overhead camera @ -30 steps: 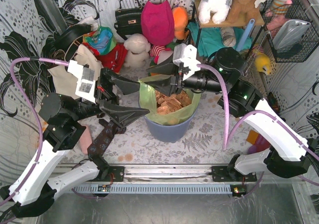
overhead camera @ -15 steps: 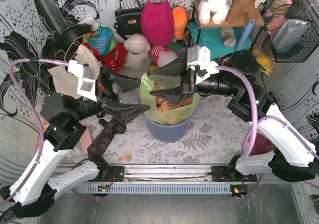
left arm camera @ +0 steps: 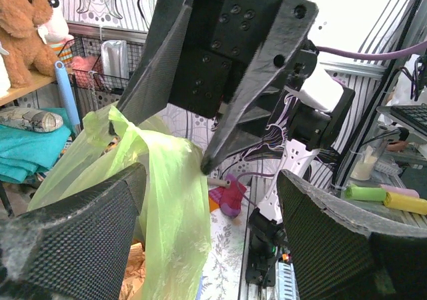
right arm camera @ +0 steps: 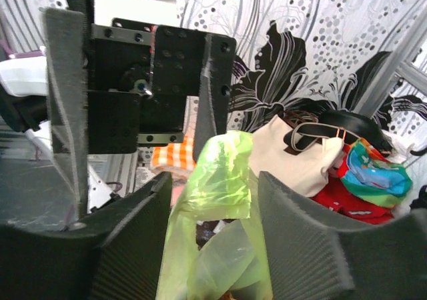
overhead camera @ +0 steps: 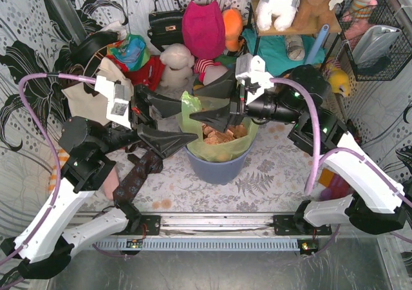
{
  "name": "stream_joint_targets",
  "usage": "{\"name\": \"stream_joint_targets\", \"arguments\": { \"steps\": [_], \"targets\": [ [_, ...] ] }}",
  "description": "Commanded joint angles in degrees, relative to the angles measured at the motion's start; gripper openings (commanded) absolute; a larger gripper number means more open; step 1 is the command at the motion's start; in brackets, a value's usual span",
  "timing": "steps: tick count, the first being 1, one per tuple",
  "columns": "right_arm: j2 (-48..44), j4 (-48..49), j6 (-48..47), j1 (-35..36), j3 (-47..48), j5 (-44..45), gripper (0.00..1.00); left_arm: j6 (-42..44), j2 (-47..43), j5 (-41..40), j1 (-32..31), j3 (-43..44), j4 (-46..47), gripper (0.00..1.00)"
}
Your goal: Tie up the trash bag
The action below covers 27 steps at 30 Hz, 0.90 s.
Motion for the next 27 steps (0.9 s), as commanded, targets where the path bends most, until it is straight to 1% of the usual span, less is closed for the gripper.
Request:
{"name": "stream_joint_targets", "arguments": {
  "steps": [1, 3, 4, 5, 7, 9, 12, 14, 16, 18, 21, 24, 27],
  "targets": [
    [0.75, 3.48, 1.11, 0.15, -1.05, 4.12, 0.51, 1.74, 0.18, -0.57, 0.29, 0.00, 1.29, 0.88],
    [0.86, 4.27, 0.83, 0.09, -1.30, 5.46, 0.40, 2.87, 0.17, -0.69, 0.34, 1.00, -1.11, 0.88],
    [0.86, 4.70, 0.41, 0.07, -1.40, 5.85, 0.32, 3.78, -0.01, -0.87, 0.30, 1.78, -2.67, 0.88],
    [0.82, 5.48, -0.04, 0.06, -1.60, 6.09, 0.23, 4.68, -0.17, -1.22, 0.29, 2.58, -4.56, 0.88],
    [0.48, 7.11, -0.67, 0.10, -2.12, 6.66, 0.02, 7.23, -0.64, -2.44, 0.29, 4.79, -9.42, 0.88],
    [0.27, 8.14, -1.31, 0.07, -2.37, 7.10, 0.00, 10.26, -1.59, -5.84, 0.31, 6.81, -14.65, 0.88],
    [0.69, 8.10, -1.68, 0.09, -1.76, 6.74, 0.00, 13.76, -4.87, -15.11, 0.32, 7.33, -18.80, 0.91],
    [1.00, 7.72, -1.78, 0.16, -1.33, 6.01, 0.00, 15.58, -7.01, -21.04, 0.29, 5.30, -17.54, 0.93],
    [1.27, 7.51, -1.64, 0.10, -0.95, 5.36, 0.00, 17.26, -7.64, -24.43, 0.30, 3.73, -15.85, 0.93],
    [1.47, 7.40, -1.39, 0.14, -0.62, 5.04, 0.00, 18.33, -7.28, -24.22, 0.29, 2.08, -12.53, 0.95],
    [1.78, 6.77, -1.21, 0.10, -0.08, 3.51, 0.00, 19.48, -4.96, -18.22, 0.27, 0.67, -6.43, 0.96],
    [1.83, 6.69, -1.12, 0.09, 0.17, 2.27, 0.00, 19.99, -0.65, -12.79, 0.29, 1.52, -2.31, 0.97],
    [1.69, 6.79, -0.89, 0.14, 0.18, 2.25, 0.00, 20.77, 3.38, -10.63, 0.29, 2.99, -0.80, 0.98]
  ]
}}
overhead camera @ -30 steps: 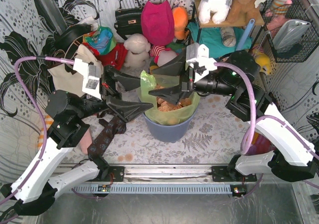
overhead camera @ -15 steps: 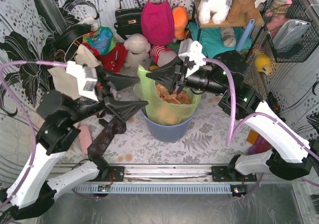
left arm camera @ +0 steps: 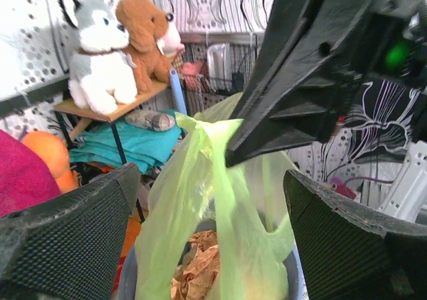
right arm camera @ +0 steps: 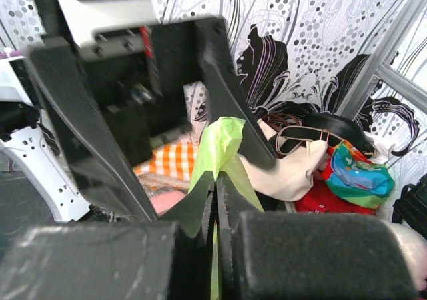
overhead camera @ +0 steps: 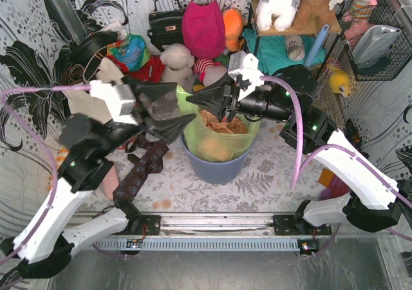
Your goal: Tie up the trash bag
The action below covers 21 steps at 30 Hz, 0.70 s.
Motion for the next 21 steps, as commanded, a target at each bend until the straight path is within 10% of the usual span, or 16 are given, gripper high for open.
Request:
{"name": "stream_joint_targets", "arguments": {
  "steps": [1, 19, 21],
  "targets": [
    [-0.20, 2.02, -0.39, 0.11, 2.04, -1.78, 0.00, 2.75, 5.26, 5.04, 0.31, 1.02, 6.44, 0.98],
    [-1.18, 5.43, 0.11, 0.11, 1.03, 4.80, 0.00, -8.76, 0.24, 2.68, 0.39, -15.93, 20.42, 0.25],
    [-1.78, 5.09, 1.15, 0.07, 1.04, 8.53, 0.22, -9.71, -0.19, 2.28, 0.43, -16.87, 21.41, 0.20]
  ]
}}
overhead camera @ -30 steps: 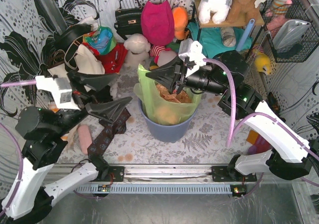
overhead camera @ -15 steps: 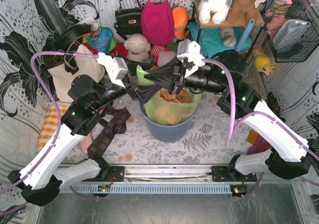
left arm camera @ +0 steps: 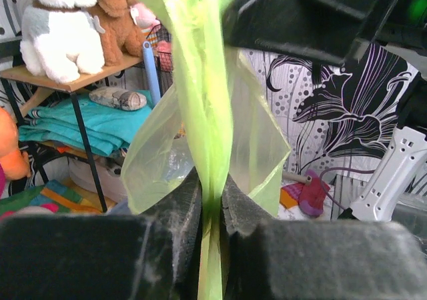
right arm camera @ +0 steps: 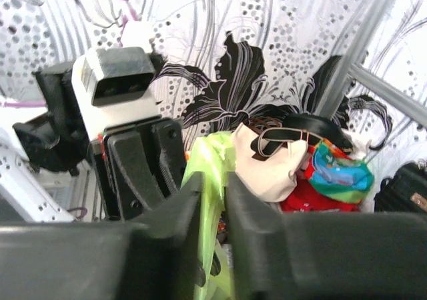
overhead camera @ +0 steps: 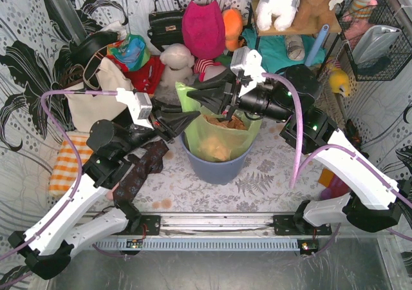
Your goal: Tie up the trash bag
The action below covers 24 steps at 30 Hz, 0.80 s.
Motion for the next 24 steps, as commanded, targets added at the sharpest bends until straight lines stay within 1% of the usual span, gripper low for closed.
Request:
{"name": "stream_joint_targets", "arguments": {
  "steps": [1, 3, 4, 6, 8, 11, 14, 16, 19, 21, 24],
  "targets": [
    [-2.17, 3.14, 1.44, 0.15, 1.25, 8.12, 0.32, -3.88, -0.97, -1.70, 0.36, -2.22, 6.96, 0.19],
    [-2.71, -0.64, 3.39, 0.06, 3.59, 14.95, 0.50, -4.04, -1.28, -2.18, 0.36, -2.53, 7.20, 0.16],
    [-2.86, -3.06, 4.76, 0.07, 4.99, 18.45, 0.56, -4.09, -1.29, -2.62, 0.38, -2.61, 7.15, 0.16],
    [-3.25, -7.97, 6.94, 0.10, 7.80, 24.00, 0.62, -4.21, -1.38, -2.99, 0.37, -2.66, 7.21, 0.15],
    [-2.76, -15.07, 9.65, 0.11, 12.02, 30.87, 0.64, -4.57, -1.46, -3.15, 0.40, -2.62, 7.62, 0.15],
    [0.55, -31.13, 12.80, 0.12, 22.07, 41.27, 0.63, -5.32, -1.58, -3.53, 0.38, -2.49, 8.33, 0.15],
    [4.15, -44.17, 14.32, 0.10, 31.54, 47.26, 0.62, -5.62, -1.57, -3.64, 0.42, -2.43, 8.81, 0.15],
    [5.07, -48.78, 15.53, 0.14, 33.29, 49.14, 0.60, -5.58, -1.42, -3.58, 0.36, -2.09, 8.62, 0.16],
    [5.00, -52.73, 17.19, 0.10, 32.79, 48.62, 0.59, -5.61, -1.32, -3.42, 0.40, -1.74, 8.26, 0.16],
    [5.40, -54.72, 17.78, 0.08, 32.83, 47.77, 0.60, -5.71, -1.22, -3.39, 0.41, -1.65, 8.11, 0.16],
    [7.28, -57.52, 18.13, 0.05, 33.79, 47.02, 0.65, -5.80, -0.96, -3.15, 0.36, -1.45, 7.96, 0.16]
  ]
}}
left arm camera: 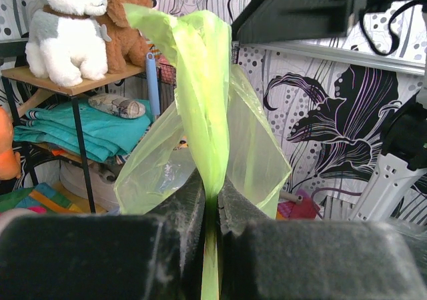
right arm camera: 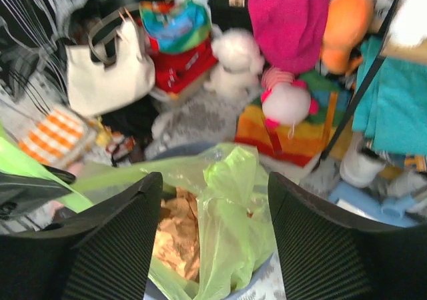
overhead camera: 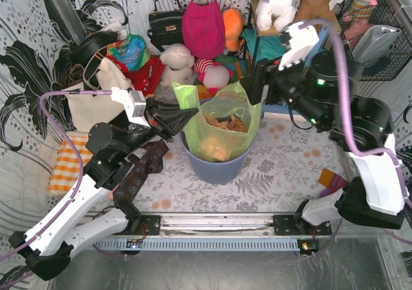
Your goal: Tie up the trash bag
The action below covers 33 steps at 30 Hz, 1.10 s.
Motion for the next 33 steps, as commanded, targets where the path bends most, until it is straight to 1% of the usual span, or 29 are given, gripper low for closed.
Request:
{"name": "stream_joint_targets", "arguments": {
  "steps": [1, 2, 4, 5, 7, 9, 11, 14, 15, 17, 20, 23, 26, 28, 29, 31, 33],
  "targets": [
    [3.57, -8.94, 2.25, -0.04, 1.57, 1.14, 0.67, -0.47, -0.01, -0.31, 0.36, 1.21, 2.93, 0.16],
    [4.18, -9.24, 2.36, -0.16, 1.80, 1.02, 0.70, -0.47, -0.05, -0.29, 0.36, 1.27, 2.95, 0.16],
    [5.12, -9.52, 2.56, -0.47, 1.80, -2.12, 0.73, -0.54, -0.18, -0.26, 0.40, 1.12, 3.05, 0.16],
    [5.61, -9.75, 2.75, -0.59, 1.73, -2.50, 0.73, -0.62, -0.22, -0.25, 0.37, 1.05, 3.15, 0.16],
    [6.50, -10.47, 3.02, -0.83, 1.70, -2.53, 0.68, -0.64, -0.37, -0.24, 0.41, 0.97, 3.13, 0.17],
    [7.06, -10.93, 2.80, -0.96, 1.70, -1.77, 0.58, -0.58, -0.45, -0.24, 0.40, 1.00, 3.04, 0.17],
    [6.85, -9.66, 2.37, -0.96, 1.00, -0.90, 0.44, -0.43, -0.51, -0.49, 0.40, 1.08, 2.76, 0.17],
    [5.58, -5.21, 0.79, -0.96, -1.21, -0.03, 0.24, 0.00, -0.52, -0.56, 0.37, 1.58, 2.00, 0.18],
    [5.11, -3.46, 0.13, -0.91, -1.88, 0.37, 0.19, 0.10, -0.53, -0.56, 0.42, 1.72, 1.87, 0.18],
    [4.10, 0.62, -2.01, -0.95, -3.82, 0.48, 0.14, 0.17, -0.67, -0.55, 0.37, 1.80, 1.72, 0.18],
    [1.41, 11.59, -7.12, -0.98, -9.96, 0.48, 0.09, 0.31, -0.93, -0.78, 0.40, 1.87, 1.74, 0.18],
    [-3.43, 27.02, -12.48, -0.97, -20.21, -0.54, 0.07, 0.32, -1.21, -2.30, 0.39, 2.16, 1.53, 0.18],
    [-9.72, 45.21, -17.70, -0.91, -33.44, -5.97, 0.07, 0.53, -1.64, -4.28, 0.38, 2.49, 0.88, 0.18],
    [-12.55, 54.62, -20.01, -0.91, -40.55, -10.22, 0.08, 0.59, -1.98, -7.10, 0.37, 2.58, 0.16, 0.17],
    [-13.58, 57.85, -20.09, -0.97, -43.09, -11.03, 0.09, 0.71, -2.19, -8.40, 0.38, 2.54, -0.46, 0.17],
    [-16.17, 61.30, -19.79, -0.96, -47.18, -12.91, 0.09, 0.99, -2.74, -10.21, 0.36, 2.30, -0.91, 0.16],
    [-19.30, 60.74, -17.66, -0.91, -50.64, -13.16, 0.11, 1.26, -3.38, -11.52, 0.37, 1.65, -1.17, 0.16]
  ]
}}
